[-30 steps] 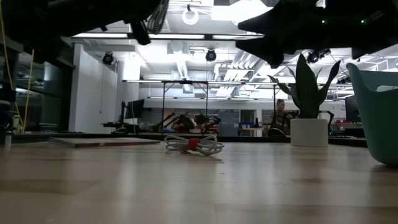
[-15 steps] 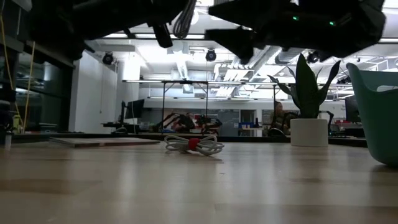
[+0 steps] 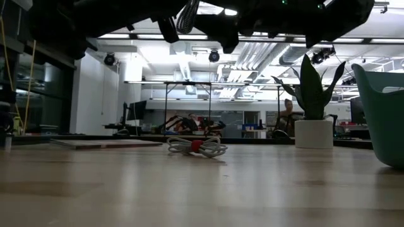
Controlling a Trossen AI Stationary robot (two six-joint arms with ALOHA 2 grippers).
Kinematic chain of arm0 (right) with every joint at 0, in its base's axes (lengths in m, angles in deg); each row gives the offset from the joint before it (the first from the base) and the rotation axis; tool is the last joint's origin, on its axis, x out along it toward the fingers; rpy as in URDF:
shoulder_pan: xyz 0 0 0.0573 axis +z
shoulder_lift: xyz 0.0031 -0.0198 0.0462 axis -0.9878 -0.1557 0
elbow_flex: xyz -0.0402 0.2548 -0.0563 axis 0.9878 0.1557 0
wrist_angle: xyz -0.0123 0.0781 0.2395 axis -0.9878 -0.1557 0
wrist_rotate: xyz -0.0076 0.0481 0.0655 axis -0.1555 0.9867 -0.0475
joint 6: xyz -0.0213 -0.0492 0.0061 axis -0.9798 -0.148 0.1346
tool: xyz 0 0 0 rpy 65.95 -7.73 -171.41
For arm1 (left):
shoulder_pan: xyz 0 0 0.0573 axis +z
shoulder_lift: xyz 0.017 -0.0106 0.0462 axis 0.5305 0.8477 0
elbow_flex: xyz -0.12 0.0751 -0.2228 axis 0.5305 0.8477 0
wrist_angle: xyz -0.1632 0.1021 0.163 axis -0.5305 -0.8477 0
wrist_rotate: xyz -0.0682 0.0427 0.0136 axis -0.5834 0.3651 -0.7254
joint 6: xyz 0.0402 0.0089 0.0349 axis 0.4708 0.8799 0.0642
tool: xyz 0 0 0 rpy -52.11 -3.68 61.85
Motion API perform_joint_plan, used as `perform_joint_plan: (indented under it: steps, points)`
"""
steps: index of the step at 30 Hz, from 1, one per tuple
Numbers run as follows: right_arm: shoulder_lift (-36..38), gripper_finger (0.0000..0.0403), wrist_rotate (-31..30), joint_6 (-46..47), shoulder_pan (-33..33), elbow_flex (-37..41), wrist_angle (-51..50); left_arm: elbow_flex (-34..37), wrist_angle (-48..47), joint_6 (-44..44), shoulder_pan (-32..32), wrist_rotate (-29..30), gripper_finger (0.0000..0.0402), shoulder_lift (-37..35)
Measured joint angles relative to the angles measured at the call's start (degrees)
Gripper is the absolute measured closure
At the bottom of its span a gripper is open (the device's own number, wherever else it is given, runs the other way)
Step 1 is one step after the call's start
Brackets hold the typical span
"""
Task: Pick and place USB-C Cables
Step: Put the black white USB cable into the bin
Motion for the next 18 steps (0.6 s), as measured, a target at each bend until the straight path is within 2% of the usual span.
perform_joint_plan:
  steps: [6, 12, 15, 18]
  points:
    - [0.08, 0.0144, -0.11, 1.28, 0.13, -1.88, 0.46, -0.01, -0.75, -0.4, -0.04, 1.03, 0.0401, 0.0]
    - [0.08, 0.0146, -0.08, 0.79, 0.37, -3.02, -3.17, -0.02, -0.64, -0.4, -0.02, 1.2, 0.0401, -0.02]
    - [0.08, 0.0166, -0.09, 0.77, 0.37, -3.02, -3.21, -0.02, -0.64, -0.4, 0.03, 1.22, 0.0401, -0.02]
    - [0.08, 0.0216, -0.15, -0.05, 0.36, -3.02, -3.23, -0.02, -0.68, -0.4, 0.04, 1.2, 0.0401, -0.02]
